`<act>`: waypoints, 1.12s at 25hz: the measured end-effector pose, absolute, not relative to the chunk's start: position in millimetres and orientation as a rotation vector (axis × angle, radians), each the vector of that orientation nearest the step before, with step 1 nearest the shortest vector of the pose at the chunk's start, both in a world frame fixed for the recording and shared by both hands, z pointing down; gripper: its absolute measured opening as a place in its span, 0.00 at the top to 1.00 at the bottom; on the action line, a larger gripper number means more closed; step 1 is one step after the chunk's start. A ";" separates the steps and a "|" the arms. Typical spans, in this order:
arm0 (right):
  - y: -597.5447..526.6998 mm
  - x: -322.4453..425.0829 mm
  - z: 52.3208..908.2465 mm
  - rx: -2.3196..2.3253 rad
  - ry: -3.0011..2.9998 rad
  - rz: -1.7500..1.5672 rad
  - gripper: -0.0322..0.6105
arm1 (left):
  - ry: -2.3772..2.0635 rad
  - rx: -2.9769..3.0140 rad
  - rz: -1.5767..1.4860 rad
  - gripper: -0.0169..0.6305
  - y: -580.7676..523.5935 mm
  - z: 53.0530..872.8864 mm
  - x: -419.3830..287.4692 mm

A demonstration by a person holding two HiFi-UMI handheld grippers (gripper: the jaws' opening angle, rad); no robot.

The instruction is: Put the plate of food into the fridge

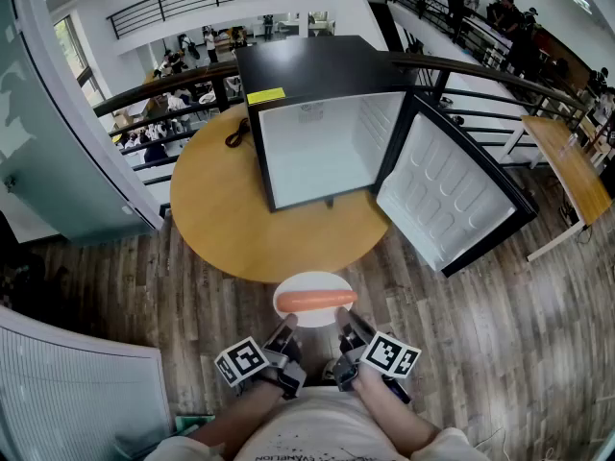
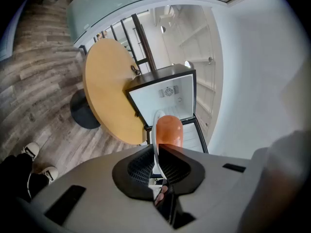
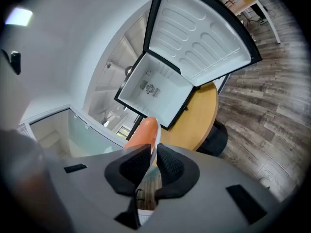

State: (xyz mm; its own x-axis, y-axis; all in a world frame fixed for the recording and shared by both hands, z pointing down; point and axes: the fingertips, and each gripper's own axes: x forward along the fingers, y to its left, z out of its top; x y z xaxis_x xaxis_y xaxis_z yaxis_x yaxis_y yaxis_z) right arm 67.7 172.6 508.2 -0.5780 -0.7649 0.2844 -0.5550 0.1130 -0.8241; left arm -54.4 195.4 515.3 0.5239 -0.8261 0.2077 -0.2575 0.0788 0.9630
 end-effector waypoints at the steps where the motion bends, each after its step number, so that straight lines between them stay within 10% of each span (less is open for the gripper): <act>1: 172.4 68.4 508.7 -1.317 2.174 -1.456 0.86 | -0.987 1.474 -0.550 0.91 195.2 515.8 -53.5; 28: 173.1 73.0 518.6 -1.320 2.126 -1.501 0.86 | -0.960 1.447 -0.534 0.91 195.4 525.7 -49.3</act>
